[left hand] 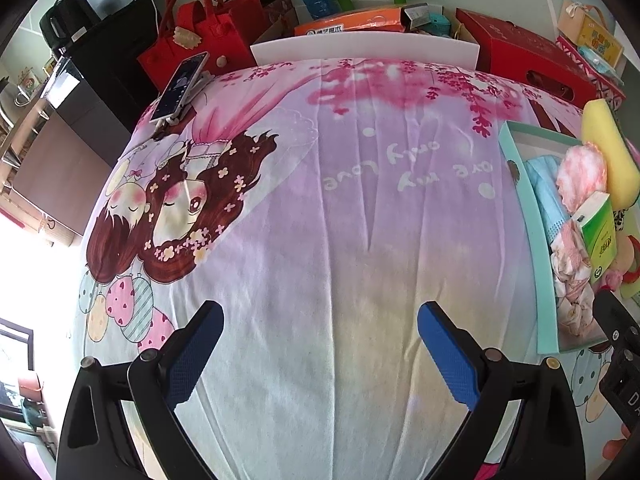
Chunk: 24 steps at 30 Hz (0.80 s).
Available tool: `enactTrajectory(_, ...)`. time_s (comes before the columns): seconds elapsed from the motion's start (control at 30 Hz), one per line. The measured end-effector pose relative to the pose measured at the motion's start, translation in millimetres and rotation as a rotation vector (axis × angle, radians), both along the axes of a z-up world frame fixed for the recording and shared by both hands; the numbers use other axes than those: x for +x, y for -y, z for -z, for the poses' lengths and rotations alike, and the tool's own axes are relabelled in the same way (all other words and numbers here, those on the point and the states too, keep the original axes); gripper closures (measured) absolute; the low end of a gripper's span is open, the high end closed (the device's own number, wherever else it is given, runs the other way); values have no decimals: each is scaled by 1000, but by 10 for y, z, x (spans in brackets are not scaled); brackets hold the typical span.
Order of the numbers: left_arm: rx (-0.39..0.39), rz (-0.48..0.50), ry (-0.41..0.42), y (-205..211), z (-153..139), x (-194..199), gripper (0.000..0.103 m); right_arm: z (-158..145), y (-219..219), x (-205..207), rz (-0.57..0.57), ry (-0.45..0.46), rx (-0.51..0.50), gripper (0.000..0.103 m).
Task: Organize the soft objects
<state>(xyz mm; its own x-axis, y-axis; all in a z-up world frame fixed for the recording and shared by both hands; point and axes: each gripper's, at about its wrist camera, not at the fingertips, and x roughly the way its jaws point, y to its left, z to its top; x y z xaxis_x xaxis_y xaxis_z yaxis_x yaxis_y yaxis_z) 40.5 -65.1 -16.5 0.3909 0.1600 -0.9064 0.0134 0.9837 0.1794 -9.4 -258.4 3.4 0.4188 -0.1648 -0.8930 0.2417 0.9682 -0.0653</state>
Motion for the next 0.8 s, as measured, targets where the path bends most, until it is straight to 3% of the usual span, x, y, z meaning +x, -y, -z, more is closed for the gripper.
enactTrajectory(0.8, 4, 20, -44, 96, 116, 56, 5, 95, 92, 16, 13, -25, 8, 0)
